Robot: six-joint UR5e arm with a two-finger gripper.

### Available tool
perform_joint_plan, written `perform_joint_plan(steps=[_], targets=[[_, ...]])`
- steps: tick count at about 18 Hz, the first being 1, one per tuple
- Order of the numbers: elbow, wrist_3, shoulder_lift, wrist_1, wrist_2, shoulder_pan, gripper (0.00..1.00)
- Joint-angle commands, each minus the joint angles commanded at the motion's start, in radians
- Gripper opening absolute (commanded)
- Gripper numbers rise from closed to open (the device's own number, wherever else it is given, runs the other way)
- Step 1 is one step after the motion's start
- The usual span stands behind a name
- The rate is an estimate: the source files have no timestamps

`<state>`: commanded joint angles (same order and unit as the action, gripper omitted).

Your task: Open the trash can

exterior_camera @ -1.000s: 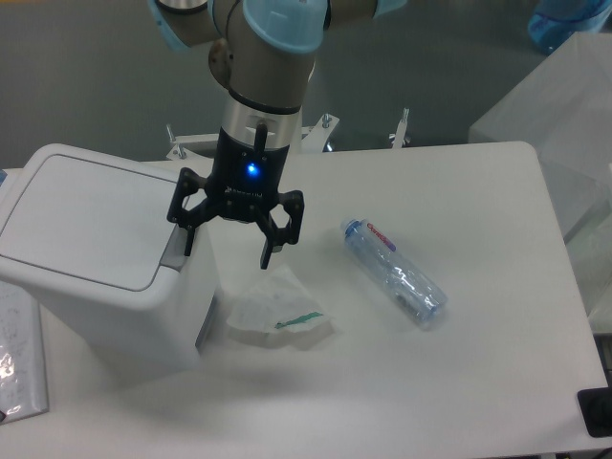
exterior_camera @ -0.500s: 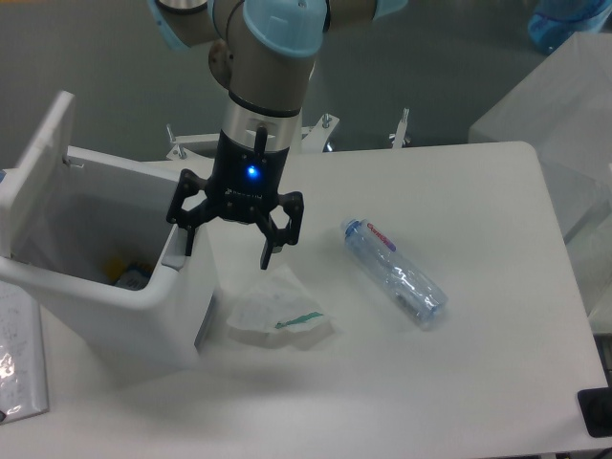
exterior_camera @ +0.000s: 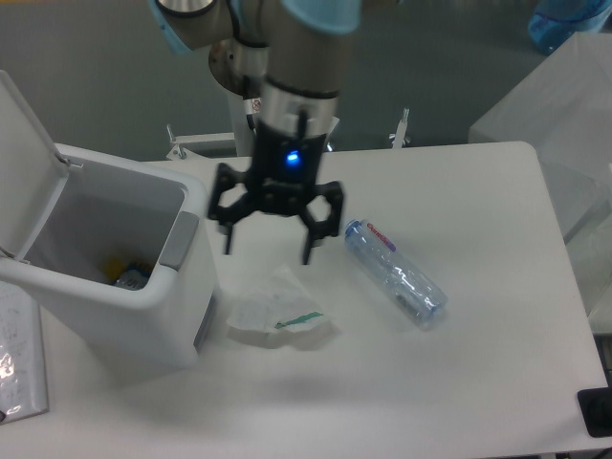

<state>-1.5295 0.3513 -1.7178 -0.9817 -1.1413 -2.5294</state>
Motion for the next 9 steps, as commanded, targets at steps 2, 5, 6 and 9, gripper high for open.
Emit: perform_joint_plan(steps=[2, 5, 6, 9], targets=[[0.017, 0.023, -0.029, 0.005, -0.002, -0.028, 1.00], [0.042, 0.133, -0.077, 0.009, -0.005, -0.075, 1.00], [0.042, 0.179, -0.095, 0.008, -0.005, -0.097, 1.00], [0.013, 0.383, -0.108, 0.005, -0.006, -0.150, 1.00]])
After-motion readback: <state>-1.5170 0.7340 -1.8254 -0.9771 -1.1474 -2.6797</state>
